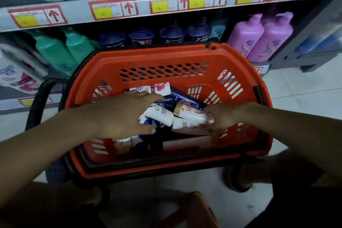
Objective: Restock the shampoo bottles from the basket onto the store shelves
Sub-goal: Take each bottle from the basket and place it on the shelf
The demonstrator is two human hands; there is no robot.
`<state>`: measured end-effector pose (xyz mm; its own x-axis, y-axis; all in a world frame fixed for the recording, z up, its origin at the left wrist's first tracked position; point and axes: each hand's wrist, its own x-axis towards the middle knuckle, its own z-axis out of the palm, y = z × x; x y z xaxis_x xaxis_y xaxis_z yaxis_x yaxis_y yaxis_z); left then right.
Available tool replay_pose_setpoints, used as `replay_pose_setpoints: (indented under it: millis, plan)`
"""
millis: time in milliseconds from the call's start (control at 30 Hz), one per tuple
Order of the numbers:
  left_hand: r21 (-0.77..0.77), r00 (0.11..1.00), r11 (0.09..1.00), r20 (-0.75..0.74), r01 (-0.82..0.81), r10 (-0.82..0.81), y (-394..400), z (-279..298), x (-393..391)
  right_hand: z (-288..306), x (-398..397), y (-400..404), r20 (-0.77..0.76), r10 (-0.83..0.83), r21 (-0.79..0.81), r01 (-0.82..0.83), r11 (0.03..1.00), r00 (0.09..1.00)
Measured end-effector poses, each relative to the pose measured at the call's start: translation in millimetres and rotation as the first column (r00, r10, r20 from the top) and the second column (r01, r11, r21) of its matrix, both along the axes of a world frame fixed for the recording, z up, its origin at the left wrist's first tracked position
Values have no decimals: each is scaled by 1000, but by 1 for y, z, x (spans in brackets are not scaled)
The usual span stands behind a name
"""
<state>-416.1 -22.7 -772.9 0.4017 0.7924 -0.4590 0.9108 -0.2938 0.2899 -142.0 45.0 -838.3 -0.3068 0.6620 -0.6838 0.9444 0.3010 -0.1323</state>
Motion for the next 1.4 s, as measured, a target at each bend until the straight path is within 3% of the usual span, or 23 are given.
replay_pose_setpoints:
  millis: [67, 267, 367, 533, 633, 733, 867, 967, 1033, 1167, 1333, 1400]
  plan:
    - [-19, 999, 999, 28, -28, 29, -2, -4, 0, -19, -3, 6, 8, 16, -65, -16, 998, 1000]
    - [-51, 997, 998, 66, -22, 26, 13, -10, 1, -66, -23, 9, 49, -98, 112, 92, 989, 994]
    - [-38, 996, 998, 79, -42, 45, 25, -13, 3, -75, -20, 13, 53, -115, 106, 109, 988, 992]
    - [2, 991, 994, 83, -108, 107, 34, -21, 0, -67, -11, 10, -45, -164, -2, 164, 986, 985]
    - [-65, 963, 975, 154, -212, 219, 38, -23, 1, -44, -17, 11, -186, -289, -60, 282, 957, 939]
    - [-204, 867, 918, 309, -341, 391, 39, -21, 5, -5, -26, 16, -447, -446, -116, 445, 888, 775]
    - [-493, 581, 808, 570, -323, 581, 38, -3, 17, 53, -44, 15, -769, -515, -263, 546, 796, 379]
    - [-634, 315, 739, 670, -228, 673, 35, 16, 30, 83, -58, 11, -858, -493, -363, 508, 781, 145]
    - [-644, 183, 729, 707, -234, 683, 37, 29, 34, 103, -65, 10, -858, -512, -438, 456, 775, 46]
    - [-589, 139, 756, 755, -284, 641, 42, 52, 25, 137, -65, 10, -909, -402, -332, 393, 858, 110]
    - [-391, 236, 854, 844, -343, 481, 45, 75, 20, 151, -75, 13, -917, -397, -378, 422, 824, -46]
    - [-316, 250, 858, 864, -405, 437, 49, 77, 17, 156, -83, 16, -923, -381, -366, 436, 822, -57]
